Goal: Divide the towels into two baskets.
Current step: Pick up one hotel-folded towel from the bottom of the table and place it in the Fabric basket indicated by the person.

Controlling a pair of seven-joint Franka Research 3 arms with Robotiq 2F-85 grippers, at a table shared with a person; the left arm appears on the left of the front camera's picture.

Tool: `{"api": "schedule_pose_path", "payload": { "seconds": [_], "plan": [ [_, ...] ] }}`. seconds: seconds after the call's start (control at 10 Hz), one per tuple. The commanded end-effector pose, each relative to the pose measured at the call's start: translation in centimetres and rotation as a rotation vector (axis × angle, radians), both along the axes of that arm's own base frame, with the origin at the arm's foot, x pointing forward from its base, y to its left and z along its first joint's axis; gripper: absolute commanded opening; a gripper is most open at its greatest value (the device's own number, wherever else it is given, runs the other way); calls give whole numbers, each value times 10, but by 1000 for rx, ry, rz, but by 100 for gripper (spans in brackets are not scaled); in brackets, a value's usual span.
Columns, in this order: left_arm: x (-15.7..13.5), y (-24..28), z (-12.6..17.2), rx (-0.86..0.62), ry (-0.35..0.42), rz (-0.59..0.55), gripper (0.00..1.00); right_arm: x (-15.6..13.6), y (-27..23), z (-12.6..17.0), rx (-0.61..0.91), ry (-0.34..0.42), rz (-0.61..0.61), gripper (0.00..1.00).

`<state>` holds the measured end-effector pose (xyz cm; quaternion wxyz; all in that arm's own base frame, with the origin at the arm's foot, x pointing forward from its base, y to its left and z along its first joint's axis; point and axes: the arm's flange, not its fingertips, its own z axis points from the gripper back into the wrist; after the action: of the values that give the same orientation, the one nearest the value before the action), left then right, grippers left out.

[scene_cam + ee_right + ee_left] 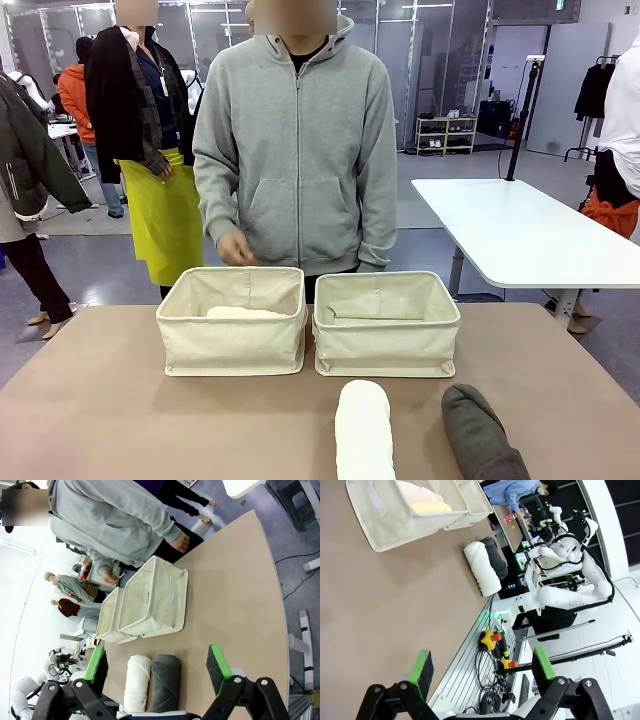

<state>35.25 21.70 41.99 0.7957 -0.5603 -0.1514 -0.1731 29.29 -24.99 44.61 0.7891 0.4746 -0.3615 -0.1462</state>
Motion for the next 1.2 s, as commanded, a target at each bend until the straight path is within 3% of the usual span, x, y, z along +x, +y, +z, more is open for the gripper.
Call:
{"api": "schedule_pose_path", "payload": {
  "seconds": [0.0, 1.1],
  "plan": [
    [-5, 2, 1, 3, 7, -10, 100, -1, 1, 1, 7, -10, 0, 100],
    [-5, 2, 1, 3, 7, -10, 100, -1, 1, 1, 7, -10, 0, 100]
  ]
}}
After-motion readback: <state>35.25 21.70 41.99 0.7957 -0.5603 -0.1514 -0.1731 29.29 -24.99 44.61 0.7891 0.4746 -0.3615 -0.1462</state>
